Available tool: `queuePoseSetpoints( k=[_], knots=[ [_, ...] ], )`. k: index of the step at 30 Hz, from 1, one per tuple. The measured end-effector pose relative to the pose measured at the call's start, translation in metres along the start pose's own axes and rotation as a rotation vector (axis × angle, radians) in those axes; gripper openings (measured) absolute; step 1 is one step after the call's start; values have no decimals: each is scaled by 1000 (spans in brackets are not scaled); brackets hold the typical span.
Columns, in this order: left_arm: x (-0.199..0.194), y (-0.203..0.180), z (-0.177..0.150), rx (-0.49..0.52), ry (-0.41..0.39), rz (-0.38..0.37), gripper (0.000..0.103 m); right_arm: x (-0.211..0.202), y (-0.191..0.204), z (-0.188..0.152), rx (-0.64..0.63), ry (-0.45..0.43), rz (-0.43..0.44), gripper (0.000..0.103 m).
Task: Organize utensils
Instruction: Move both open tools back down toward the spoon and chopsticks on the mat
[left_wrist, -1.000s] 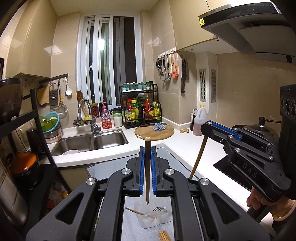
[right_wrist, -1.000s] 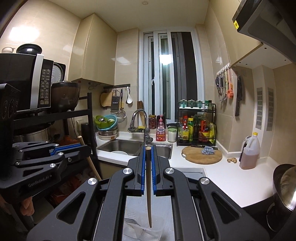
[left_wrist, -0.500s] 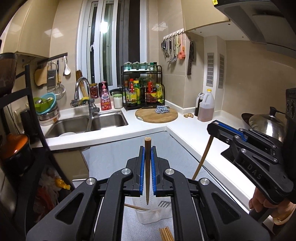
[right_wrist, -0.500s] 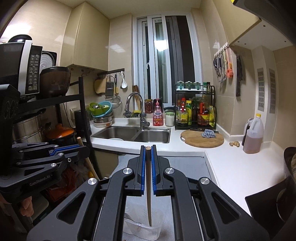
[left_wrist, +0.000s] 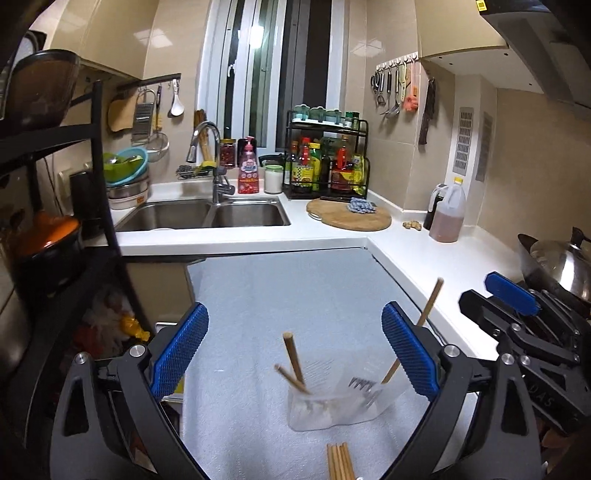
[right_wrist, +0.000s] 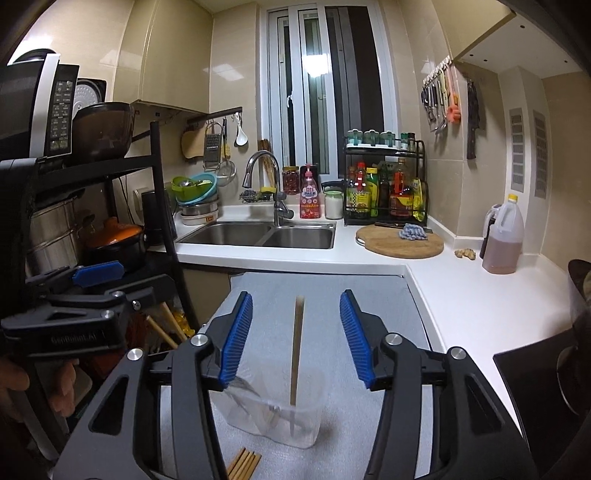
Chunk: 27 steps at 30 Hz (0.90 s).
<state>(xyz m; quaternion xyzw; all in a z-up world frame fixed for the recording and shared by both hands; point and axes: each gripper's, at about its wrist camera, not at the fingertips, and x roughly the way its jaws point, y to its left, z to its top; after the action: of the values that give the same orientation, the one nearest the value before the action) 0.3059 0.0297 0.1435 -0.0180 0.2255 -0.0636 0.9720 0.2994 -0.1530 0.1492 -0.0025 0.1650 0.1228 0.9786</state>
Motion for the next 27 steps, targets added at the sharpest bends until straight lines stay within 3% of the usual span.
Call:
queuePoseSetpoints(
  k=[9,19,27],
  knots=[
    [-43,-5,-46,-5,30,20,92,-47,2,-52,67,55,-38,73],
    [-100,-15,-129,-28,84,55,92,-119,19,-130,123,118,-79,73],
    [-136,-24,-177,-51,103,60,92,-162,41,-171,125,135,-52,73]
  ],
)
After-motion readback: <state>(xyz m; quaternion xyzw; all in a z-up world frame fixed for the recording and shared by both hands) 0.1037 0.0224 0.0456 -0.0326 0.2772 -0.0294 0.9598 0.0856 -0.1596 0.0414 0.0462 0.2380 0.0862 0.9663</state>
